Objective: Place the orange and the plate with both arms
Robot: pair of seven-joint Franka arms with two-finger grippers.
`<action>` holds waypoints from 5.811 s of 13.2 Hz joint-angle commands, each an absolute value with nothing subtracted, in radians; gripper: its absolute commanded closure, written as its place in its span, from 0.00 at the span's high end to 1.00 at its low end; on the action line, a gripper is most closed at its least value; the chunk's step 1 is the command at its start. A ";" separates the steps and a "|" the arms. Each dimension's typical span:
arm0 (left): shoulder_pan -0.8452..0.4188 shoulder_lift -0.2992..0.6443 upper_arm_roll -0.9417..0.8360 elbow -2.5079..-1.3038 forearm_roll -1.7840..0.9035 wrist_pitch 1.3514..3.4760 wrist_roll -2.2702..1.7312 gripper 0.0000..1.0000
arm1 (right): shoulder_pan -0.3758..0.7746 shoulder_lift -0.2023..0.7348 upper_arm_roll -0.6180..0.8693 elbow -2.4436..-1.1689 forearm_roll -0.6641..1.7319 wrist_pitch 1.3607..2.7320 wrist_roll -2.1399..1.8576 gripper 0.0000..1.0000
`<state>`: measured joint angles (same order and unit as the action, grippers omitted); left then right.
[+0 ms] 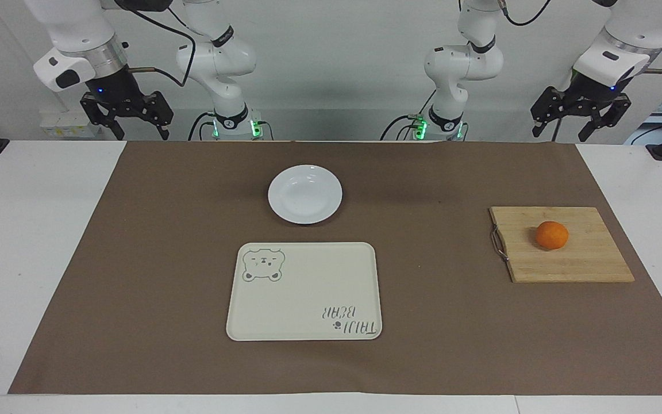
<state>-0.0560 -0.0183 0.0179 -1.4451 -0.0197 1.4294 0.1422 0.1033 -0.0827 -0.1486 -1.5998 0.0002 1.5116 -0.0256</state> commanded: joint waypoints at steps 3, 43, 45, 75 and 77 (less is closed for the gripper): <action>-0.064 -0.049 0.008 -1.479 -0.021 1.428 0.139 1.00 | 0.100 -0.110 -0.146 -1.631 -0.012 1.508 -0.041 1.00; 0.209 0.245 0.023 -2.002 -0.064 2.233 0.732 1.00 | 0.097 -0.110 -0.146 -1.632 -0.012 1.508 -0.043 1.00; 0.209 0.245 0.023 -2.000 -0.064 2.230 0.733 0.70 | 0.097 -0.112 -0.146 -1.632 -0.012 1.508 -0.043 1.00; -0.877 0.205 0.011 -1.987 -0.058 2.378 -0.442 0.00 | 0.097 -0.117 -0.146 -1.638 -0.012 1.509 -0.043 1.00; -0.911 0.251 0.009 -1.979 -0.066 2.445 -0.462 0.00 | 0.097 -0.117 -0.146 -1.638 -0.012 1.508 -0.043 1.00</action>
